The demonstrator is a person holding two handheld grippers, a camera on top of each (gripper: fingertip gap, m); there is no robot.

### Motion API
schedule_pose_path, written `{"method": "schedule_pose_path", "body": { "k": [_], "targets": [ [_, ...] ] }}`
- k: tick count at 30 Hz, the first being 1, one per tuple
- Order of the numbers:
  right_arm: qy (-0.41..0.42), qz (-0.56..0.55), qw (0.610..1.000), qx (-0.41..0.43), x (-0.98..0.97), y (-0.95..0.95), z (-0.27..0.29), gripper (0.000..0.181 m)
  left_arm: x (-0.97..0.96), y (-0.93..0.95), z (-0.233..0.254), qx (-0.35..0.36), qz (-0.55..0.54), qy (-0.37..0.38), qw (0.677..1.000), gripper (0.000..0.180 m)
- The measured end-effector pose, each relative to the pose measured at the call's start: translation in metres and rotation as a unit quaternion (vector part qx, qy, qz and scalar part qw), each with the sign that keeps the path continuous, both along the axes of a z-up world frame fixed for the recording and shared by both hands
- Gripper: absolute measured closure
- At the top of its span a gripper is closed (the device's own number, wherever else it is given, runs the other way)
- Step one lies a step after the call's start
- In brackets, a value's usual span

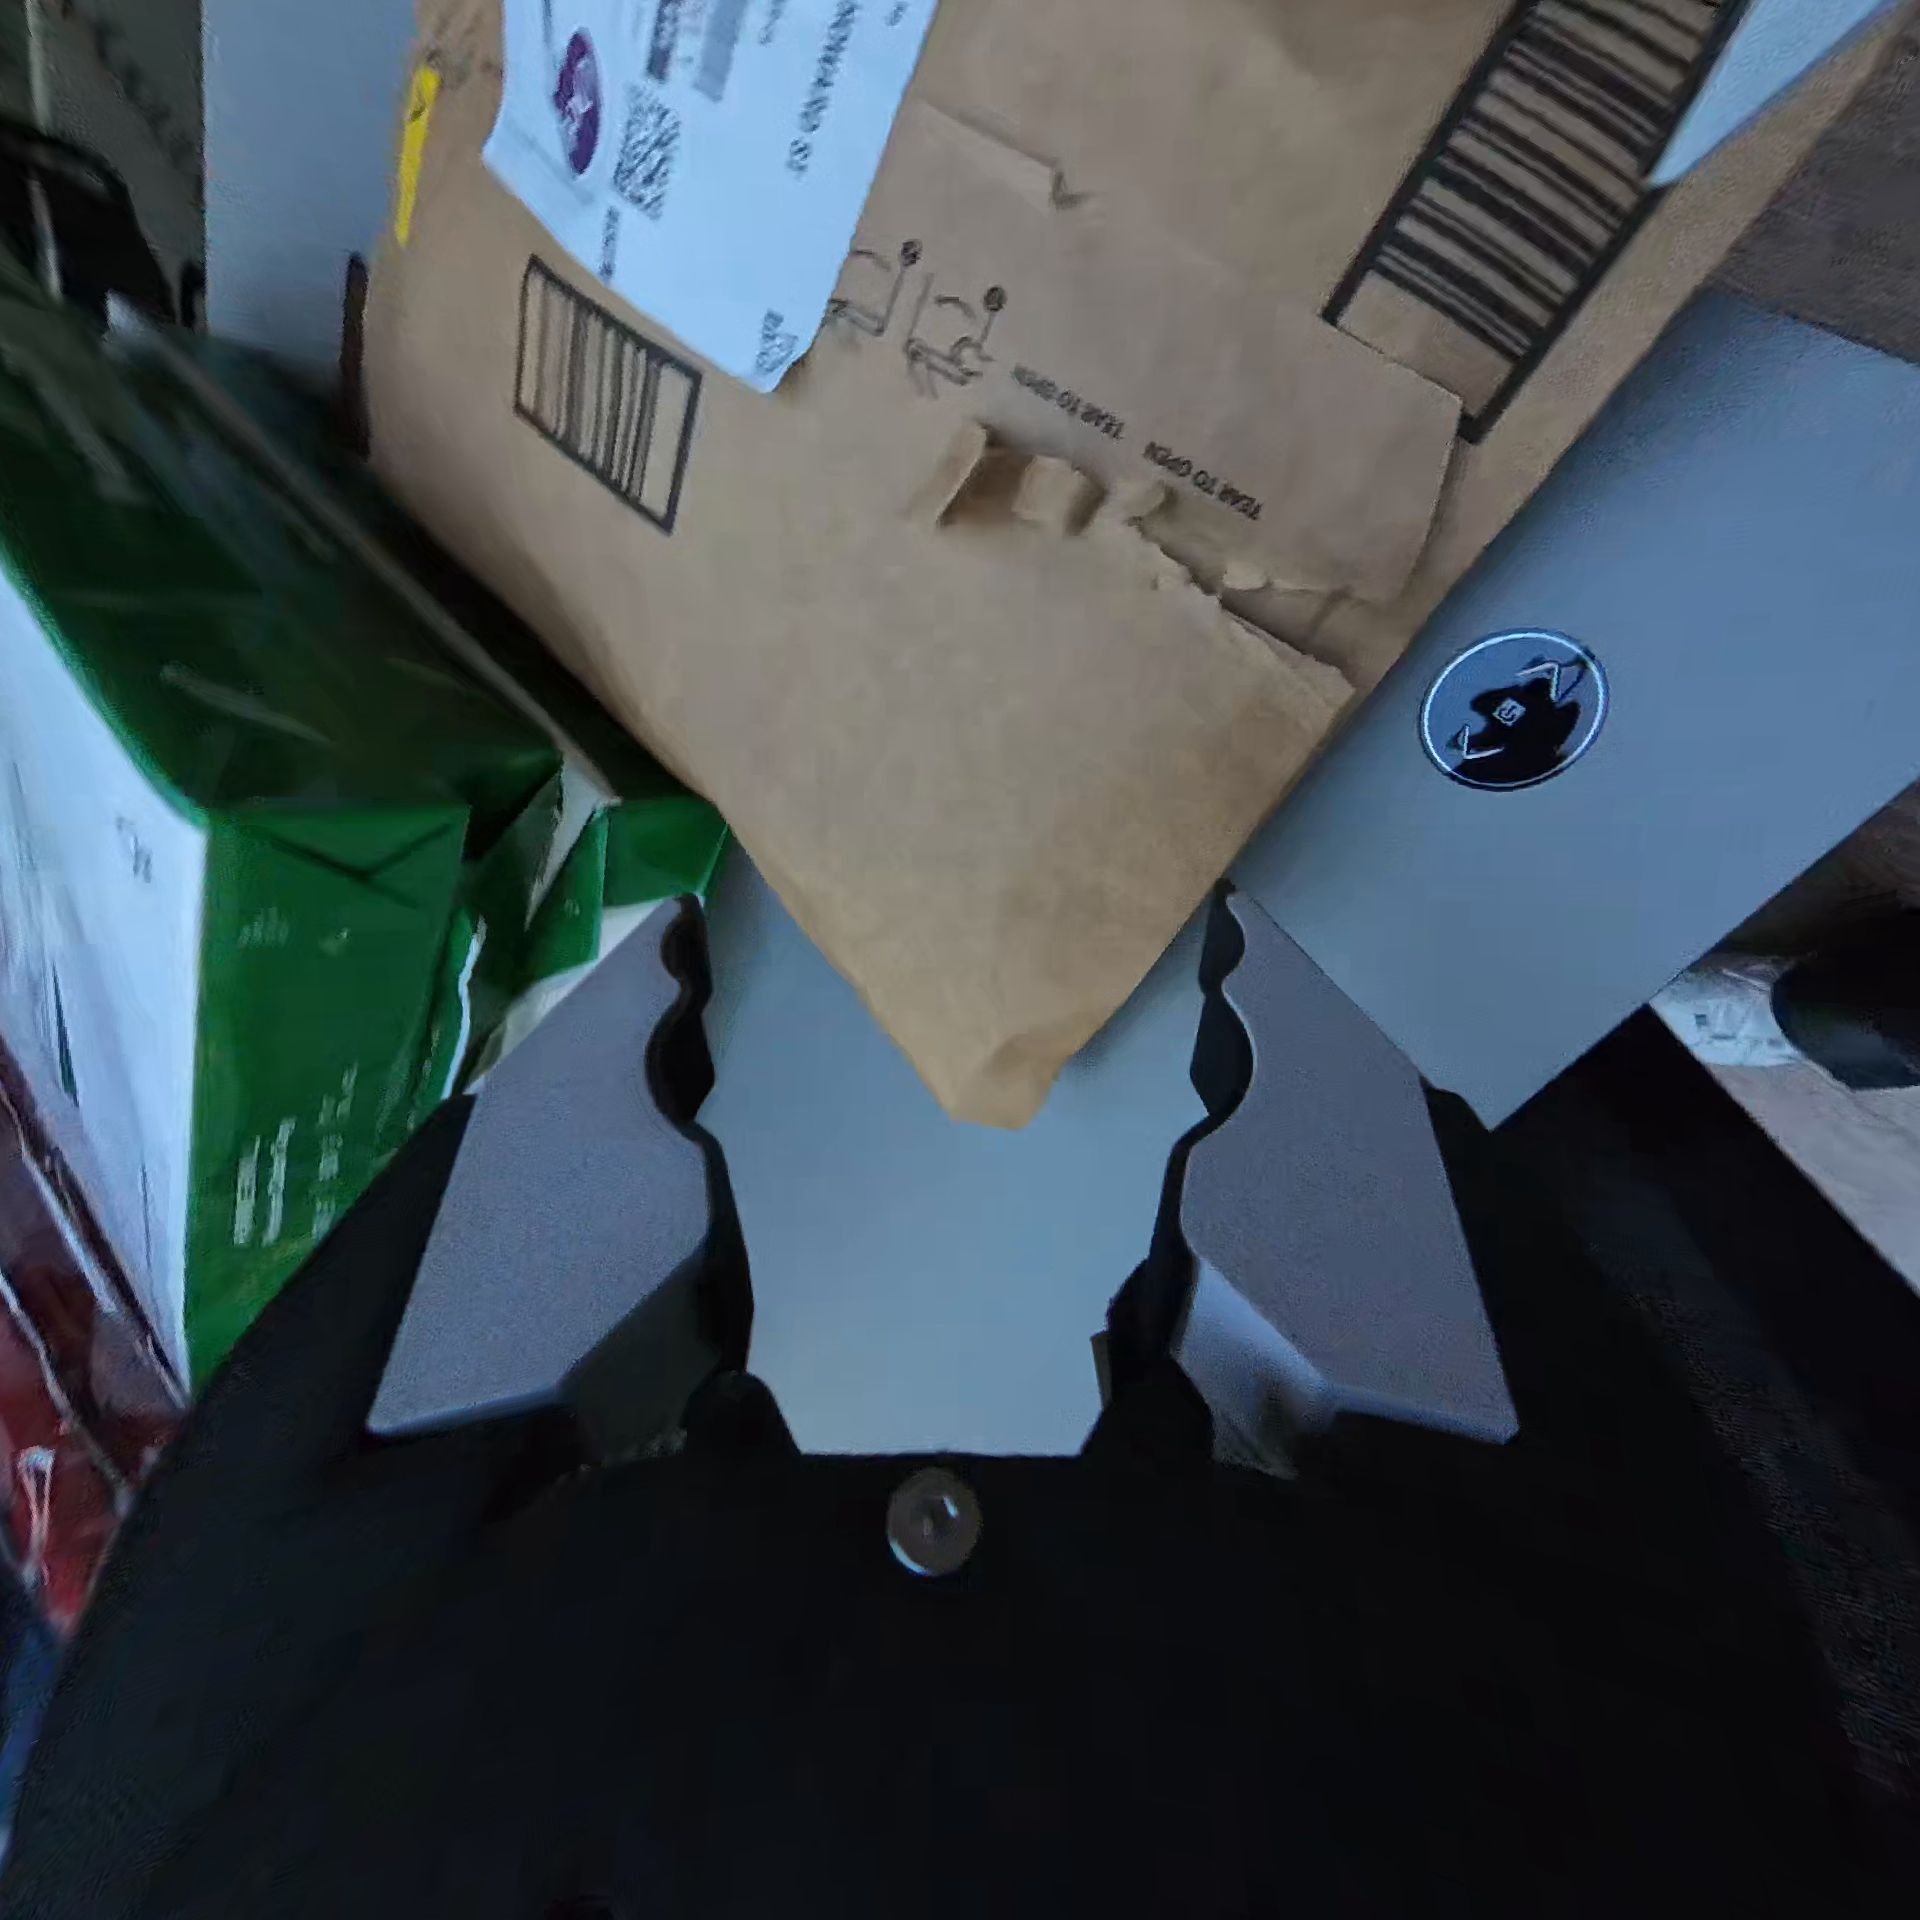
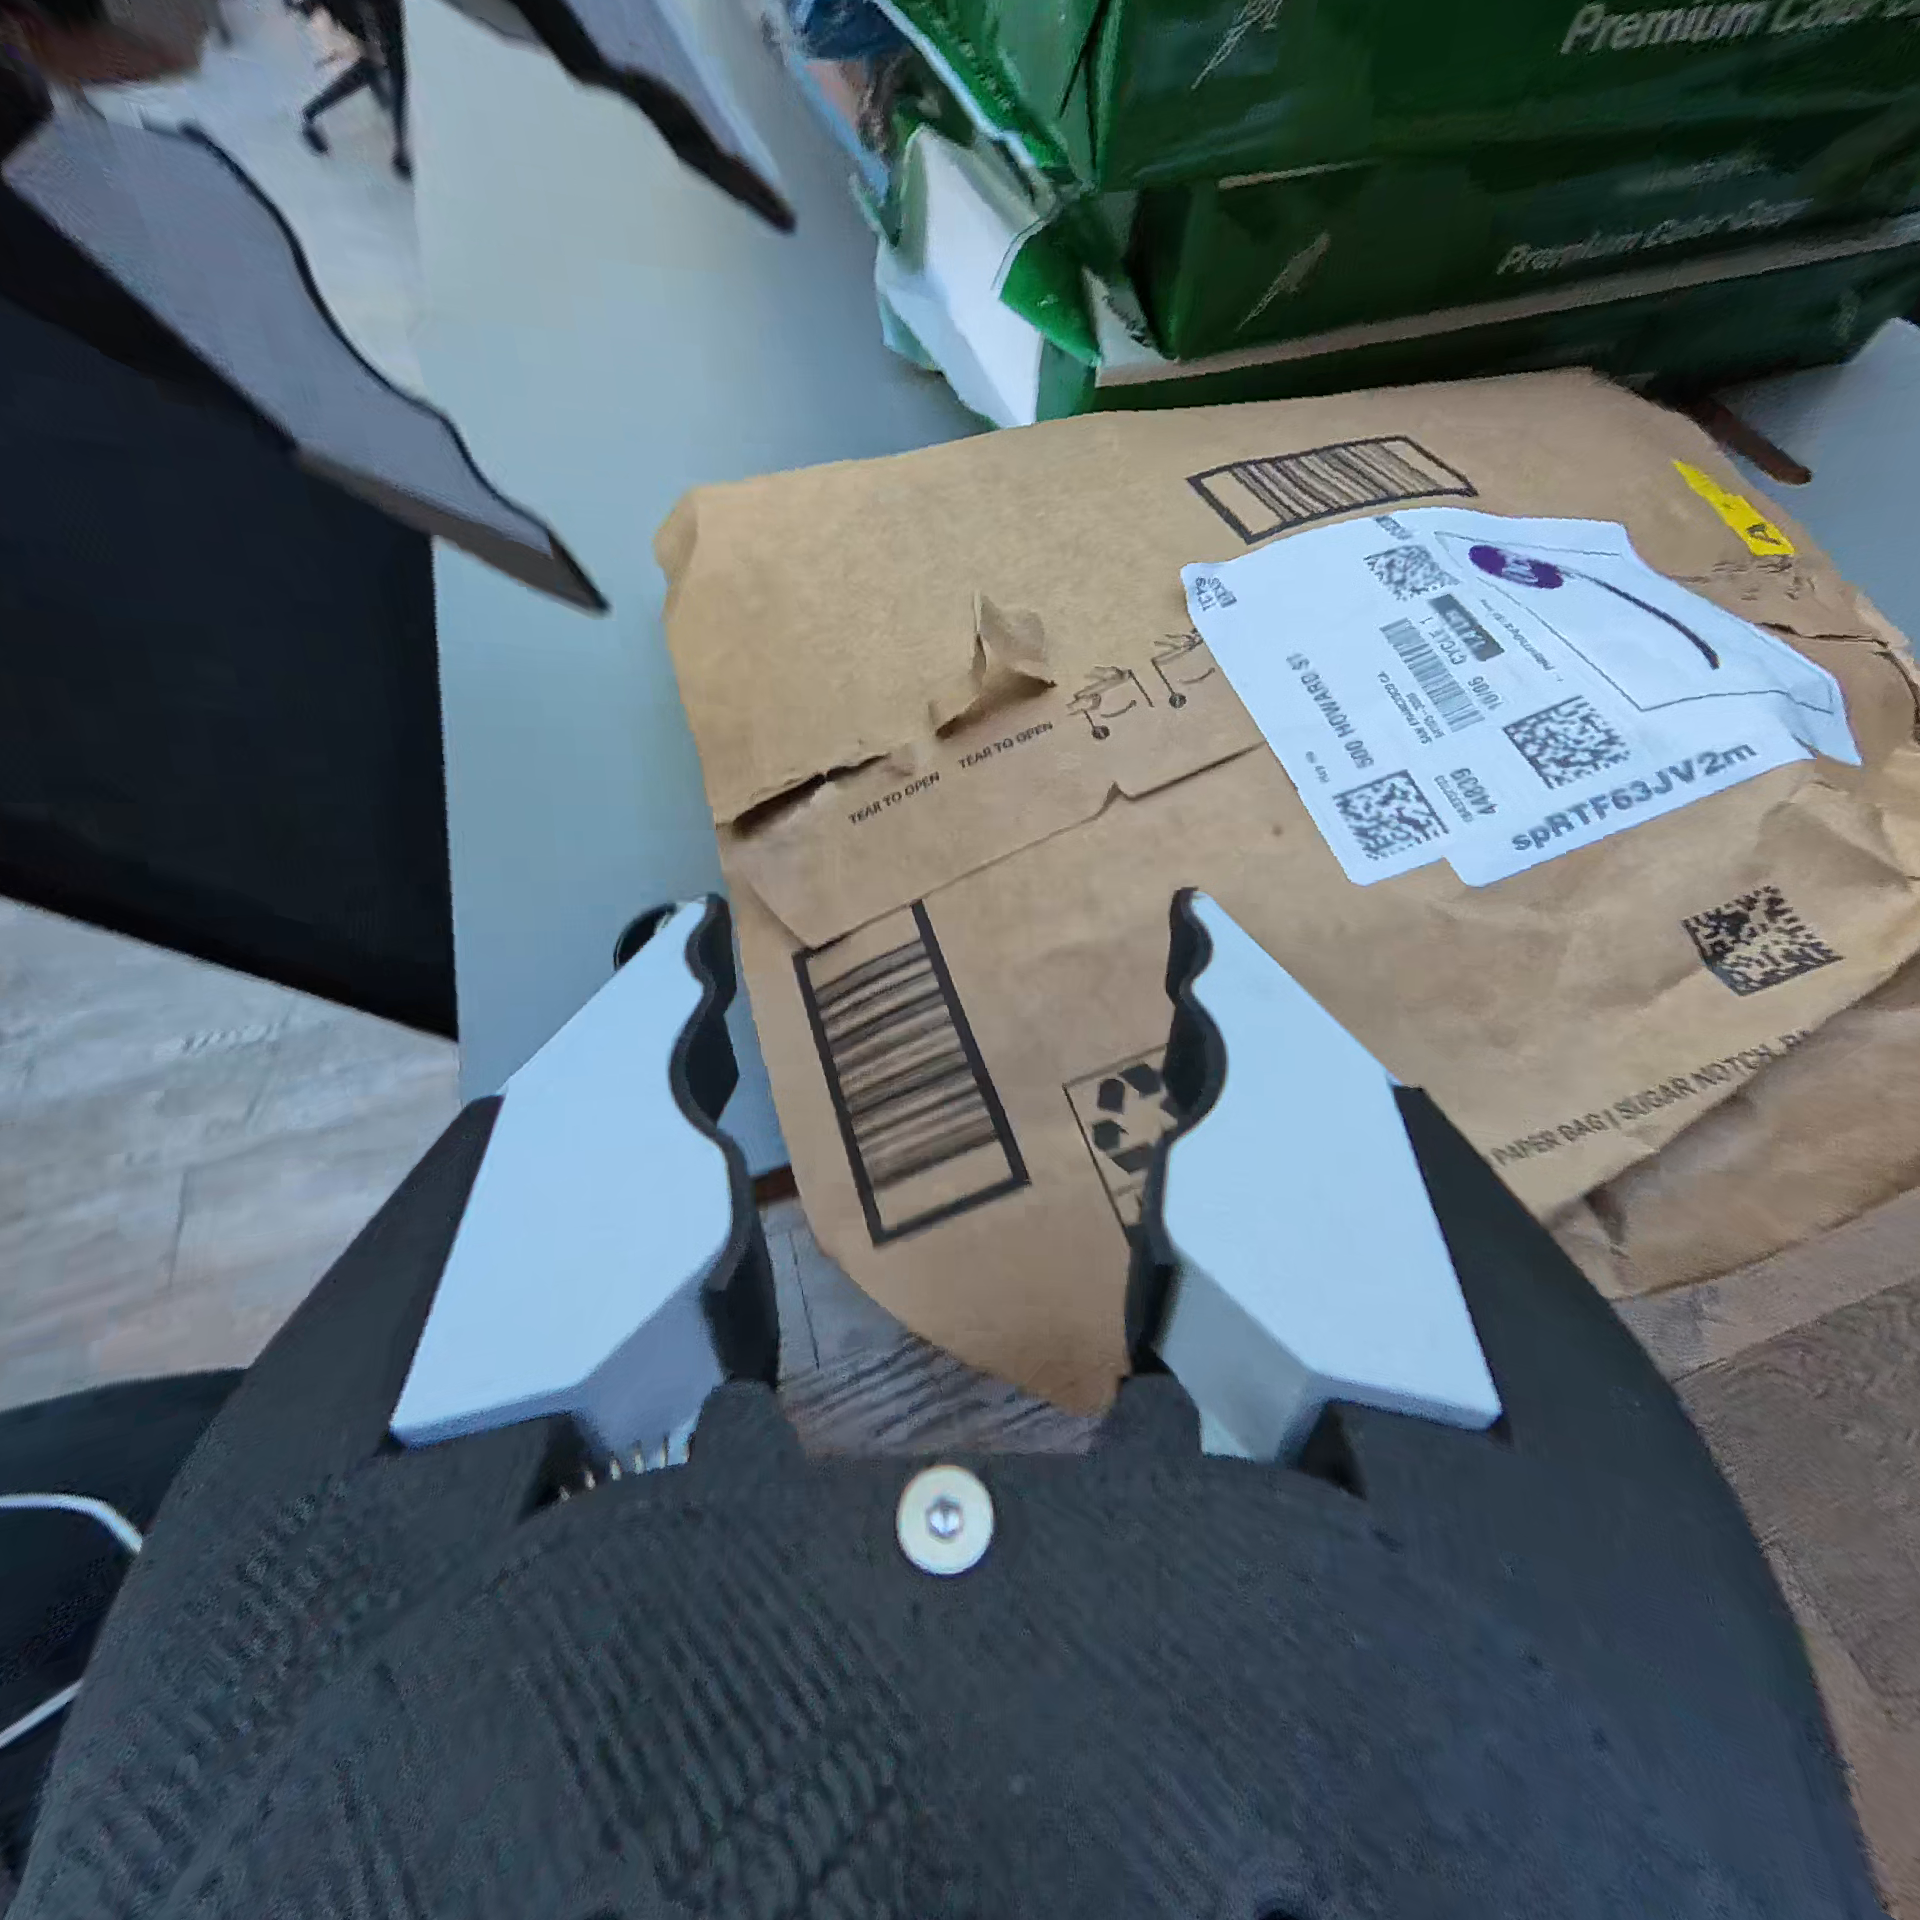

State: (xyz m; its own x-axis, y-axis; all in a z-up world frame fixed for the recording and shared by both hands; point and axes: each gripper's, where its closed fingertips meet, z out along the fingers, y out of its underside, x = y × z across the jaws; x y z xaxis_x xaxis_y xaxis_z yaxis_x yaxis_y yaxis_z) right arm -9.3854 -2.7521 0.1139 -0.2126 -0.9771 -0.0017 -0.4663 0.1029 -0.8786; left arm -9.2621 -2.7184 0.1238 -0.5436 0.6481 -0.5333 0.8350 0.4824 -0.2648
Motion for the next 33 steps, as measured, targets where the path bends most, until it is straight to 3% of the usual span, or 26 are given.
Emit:
{"method": "schedule_pose_path", "body": {
  "k": [4,8,15,20,25,27,33],
  "targets": [
    [-0.02,-0.087,0.995,-0.033,0.024,0.009,-0.013,0.096,-0.01,-0.004,-0.037,0.015,-0.138,-0.007,0.99,0.074],
    [-0.019,-0.159,0.986,-0.041,0.033,0.021,-0.032,0.098,-0.018,-0.01,-0.059,-0.025,-0.235,-0.042,0.971,0.084],
    [-0.002,-0.227,0.972,-0.053,0.025,0.021,-0.041,0.105,-0.03,-0.012,-0.068,-0.007,-0.265,0.026,0.964,0.102],
    [-0.058,-0.246,0.967,-0.037,0.035,0.032,-0.026,0.118,-0.034,-0.002,-0.064,-0.007,-0.292,0.068,0.954,0.119],
    [-0.07,-0.217,0.972,-0.053,0.057,0.055,-0.029,0.138,-0.035,-0.001,-0.064,0.016,-0.284,0.079,0.955,0.121],
    [-0.081,-0.221,0.972,-0.006,0.063,0.054,-0.032,0.146,-0.036,-0.001,-0.064,0.022,-0.28,0.087,0.956,0.121],
    [-0.108,-0.296,0.931,0.183,0.062,0.05,-0.041,0.144,-0.035,0.001,-0.062,0.006,-0.269,0.101,0.958,0.128]
  ]
}}
